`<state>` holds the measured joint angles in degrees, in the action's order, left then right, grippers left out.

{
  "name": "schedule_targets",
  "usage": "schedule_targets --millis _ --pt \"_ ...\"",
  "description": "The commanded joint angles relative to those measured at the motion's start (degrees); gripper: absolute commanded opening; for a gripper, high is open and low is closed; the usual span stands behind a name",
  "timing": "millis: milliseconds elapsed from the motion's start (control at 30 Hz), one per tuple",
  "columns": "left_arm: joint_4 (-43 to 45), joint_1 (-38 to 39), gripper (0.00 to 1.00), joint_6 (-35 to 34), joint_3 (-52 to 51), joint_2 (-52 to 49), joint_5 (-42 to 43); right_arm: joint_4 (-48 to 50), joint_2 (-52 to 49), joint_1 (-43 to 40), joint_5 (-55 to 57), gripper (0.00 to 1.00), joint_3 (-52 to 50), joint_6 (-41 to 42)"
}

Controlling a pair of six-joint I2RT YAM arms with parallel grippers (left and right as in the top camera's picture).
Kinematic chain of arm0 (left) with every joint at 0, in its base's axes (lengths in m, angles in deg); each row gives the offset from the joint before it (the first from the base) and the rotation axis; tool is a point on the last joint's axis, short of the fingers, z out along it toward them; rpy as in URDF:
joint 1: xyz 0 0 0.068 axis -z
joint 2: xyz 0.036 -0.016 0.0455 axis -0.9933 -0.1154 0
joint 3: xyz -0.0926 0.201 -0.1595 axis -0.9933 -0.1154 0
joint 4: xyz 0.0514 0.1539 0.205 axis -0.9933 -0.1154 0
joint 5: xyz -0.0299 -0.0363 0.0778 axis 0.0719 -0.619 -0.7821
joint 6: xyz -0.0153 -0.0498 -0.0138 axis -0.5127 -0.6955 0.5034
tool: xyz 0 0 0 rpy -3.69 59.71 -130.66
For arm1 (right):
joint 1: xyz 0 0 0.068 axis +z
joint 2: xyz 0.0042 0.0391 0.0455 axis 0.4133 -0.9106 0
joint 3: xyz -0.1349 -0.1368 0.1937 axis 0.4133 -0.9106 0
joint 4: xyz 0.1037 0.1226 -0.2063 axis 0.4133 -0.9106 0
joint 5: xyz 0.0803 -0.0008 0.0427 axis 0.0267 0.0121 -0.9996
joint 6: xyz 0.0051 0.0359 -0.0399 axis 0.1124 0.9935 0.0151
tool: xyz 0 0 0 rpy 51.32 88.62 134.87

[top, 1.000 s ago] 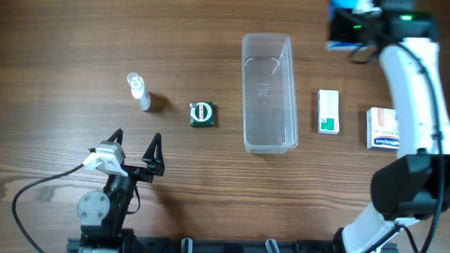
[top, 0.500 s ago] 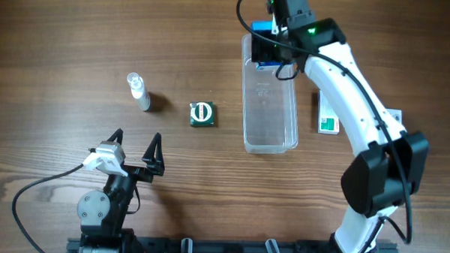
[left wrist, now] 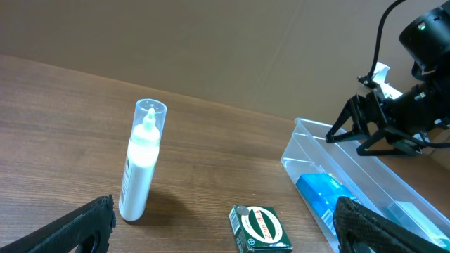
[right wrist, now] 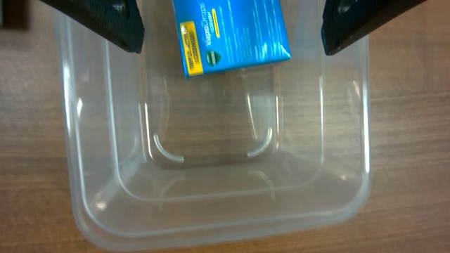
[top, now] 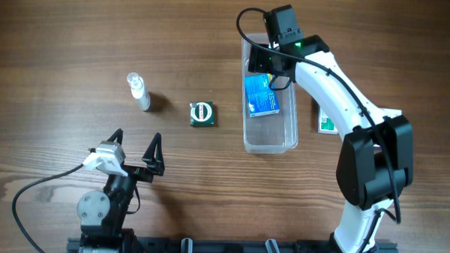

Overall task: Pack container
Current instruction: 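Lift the blue box and carry it over the clear container, then lower the blue box into the container and open the right gripper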

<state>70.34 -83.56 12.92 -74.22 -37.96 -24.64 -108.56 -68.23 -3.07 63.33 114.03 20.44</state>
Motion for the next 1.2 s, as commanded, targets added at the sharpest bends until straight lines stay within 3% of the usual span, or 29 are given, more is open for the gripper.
schedule_targets --millis 0,133,367,567,767,1167 --pt "-0.31 -0.46 1.0 0.68 -0.17 0.42 0.68 0.96 -0.55 0.09 1.4 0.82 -1.55 0.98" --pt "-0.28 -0.46 1.0 0.68 -0.17 0.42 0.68 -0.57 0.7 0.09 1.33 0.77 -1.29 0.96" --pt "-0.28 -0.46 1.0 0.68 -0.17 0.42 0.68 -7.98 7.32 0.09 -6.64 0.39 -1.29 -5.03" --pt "-0.31 -0.46 1.0 0.68 -0.17 0.42 0.68 -15.61 7.06 0.22 -8.85 0.34 -1.77 -4.94" --pt "-0.31 -0.46 1.0 0.68 -0.17 0.42 0.68 -16.9 6.97 3.08 -9.44 0.04 -5.4 -4.72" --pt "-0.28 -0.46 1.0 0.68 -0.17 0.42 0.68 -11.3 6.97 4.52 -8.57 0.04 -14.78 -0.26"
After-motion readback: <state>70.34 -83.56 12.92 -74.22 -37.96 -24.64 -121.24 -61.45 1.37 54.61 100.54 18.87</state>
